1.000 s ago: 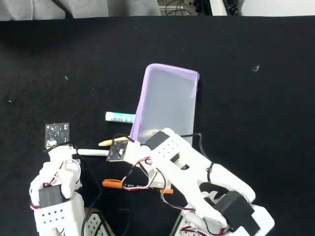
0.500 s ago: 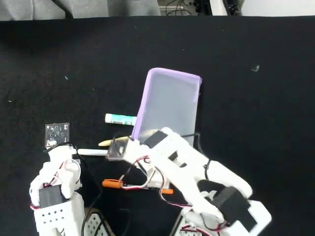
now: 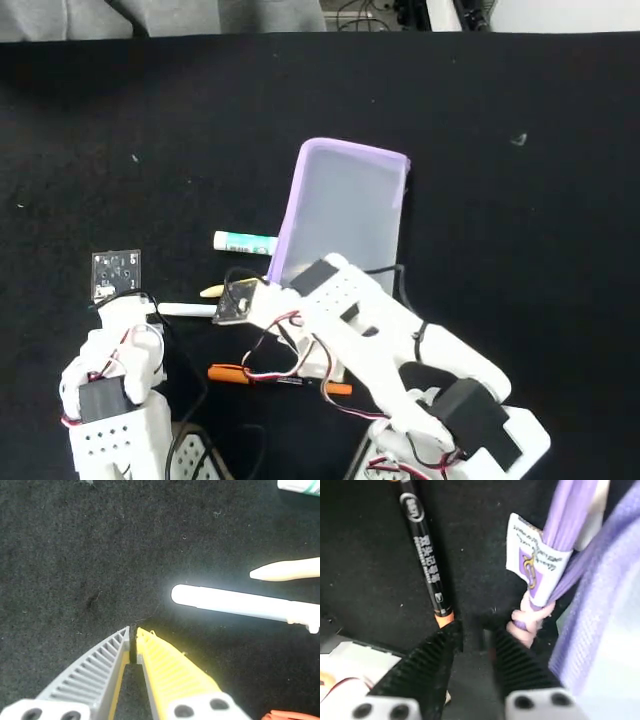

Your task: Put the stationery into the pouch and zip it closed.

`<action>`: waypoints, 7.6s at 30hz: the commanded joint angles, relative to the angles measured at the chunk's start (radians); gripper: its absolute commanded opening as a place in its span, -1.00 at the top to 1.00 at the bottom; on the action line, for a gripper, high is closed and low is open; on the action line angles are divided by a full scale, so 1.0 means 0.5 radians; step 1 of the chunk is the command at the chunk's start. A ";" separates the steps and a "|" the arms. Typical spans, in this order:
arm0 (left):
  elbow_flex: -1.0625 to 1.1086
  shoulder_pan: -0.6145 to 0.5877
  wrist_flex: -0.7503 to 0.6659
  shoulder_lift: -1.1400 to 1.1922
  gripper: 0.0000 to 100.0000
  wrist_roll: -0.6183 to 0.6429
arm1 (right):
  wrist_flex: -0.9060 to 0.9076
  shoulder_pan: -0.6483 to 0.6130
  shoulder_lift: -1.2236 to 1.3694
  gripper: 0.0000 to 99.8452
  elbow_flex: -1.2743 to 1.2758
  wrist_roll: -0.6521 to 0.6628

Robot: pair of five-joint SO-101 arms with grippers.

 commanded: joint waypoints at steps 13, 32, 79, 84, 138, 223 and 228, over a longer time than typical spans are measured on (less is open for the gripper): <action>0.048 0.032 0.012 -0.012 0.94 -0.009 | 0.061 0.491 -0.017 0.36 -0.140 0.356; 0.048 0.032 0.012 -0.012 0.94 -0.009 | -0.442 0.617 -0.002 0.36 0.176 0.497; 0.048 0.032 0.012 -0.012 0.94 -0.009 | 0.218 0.746 -0.017 0.94 -1.576 -0.298; 0.048 0.032 0.012 -0.012 0.94 -0.009 | 0.218 0.746 -0.008 0.94 -1.916 -0.559; 0.048 0.032 0.012 -0.012 0.94 -0.009 | -1.071 2.213 0.333 0.98 -2.429 -1.028; 0.048 0.032 0.012 -0.012 0.94 -0.009 | -2.280 1.019 0.256 0.98 -1.873 -1.043; 0.048 0.032 0.012 -0.012 0.94 -0.009 | -2.004 1.114 0.667 0.98 -2.509 -1.046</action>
